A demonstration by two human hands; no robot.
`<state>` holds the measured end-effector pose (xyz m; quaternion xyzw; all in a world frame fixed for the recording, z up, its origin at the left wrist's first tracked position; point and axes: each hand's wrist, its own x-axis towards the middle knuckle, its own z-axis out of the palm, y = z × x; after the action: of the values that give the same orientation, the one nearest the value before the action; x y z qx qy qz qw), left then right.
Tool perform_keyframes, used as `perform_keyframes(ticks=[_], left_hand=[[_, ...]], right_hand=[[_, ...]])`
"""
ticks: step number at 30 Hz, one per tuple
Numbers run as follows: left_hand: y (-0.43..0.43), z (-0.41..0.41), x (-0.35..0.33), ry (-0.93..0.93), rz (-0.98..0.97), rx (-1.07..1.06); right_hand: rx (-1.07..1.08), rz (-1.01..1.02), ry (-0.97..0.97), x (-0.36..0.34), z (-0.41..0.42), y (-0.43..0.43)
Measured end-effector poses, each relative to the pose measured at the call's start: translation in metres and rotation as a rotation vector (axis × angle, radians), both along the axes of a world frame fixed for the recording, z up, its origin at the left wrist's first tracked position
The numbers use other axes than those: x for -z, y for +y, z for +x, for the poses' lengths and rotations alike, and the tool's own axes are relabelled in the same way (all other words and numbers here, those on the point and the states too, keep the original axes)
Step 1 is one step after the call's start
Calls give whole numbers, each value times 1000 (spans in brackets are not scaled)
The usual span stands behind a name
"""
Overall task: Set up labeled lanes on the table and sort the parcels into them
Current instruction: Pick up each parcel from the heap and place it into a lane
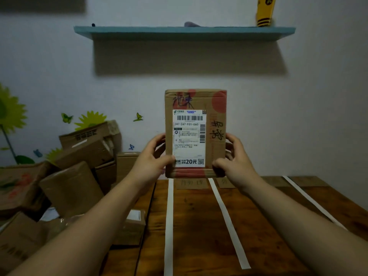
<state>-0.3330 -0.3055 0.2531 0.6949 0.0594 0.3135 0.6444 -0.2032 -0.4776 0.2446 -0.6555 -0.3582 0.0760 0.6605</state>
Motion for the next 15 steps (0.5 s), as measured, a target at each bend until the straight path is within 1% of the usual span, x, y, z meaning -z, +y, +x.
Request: perform_keyframes(ticks=[2,5,8,11,13,15], left_hand=[[2,-2,-1,-15,-5,10],[7,-2,-4,-12,9,-35],[19,1,-3,50,-48,-49],[24,2,0,92,-70,-86],[26,3,-2,43,-28,-188],[31,0,-10,-47,-41,-288]], right_hand=[[10,11,-29,-2,-3,0],[7,18,-52,-5,-5,1],[5,20,-44,-9,-2,3],[39,-32,-110,-15,3,3],[34,-64,-163,-17,5,3],[36,-121,-227,-19,6,0]])
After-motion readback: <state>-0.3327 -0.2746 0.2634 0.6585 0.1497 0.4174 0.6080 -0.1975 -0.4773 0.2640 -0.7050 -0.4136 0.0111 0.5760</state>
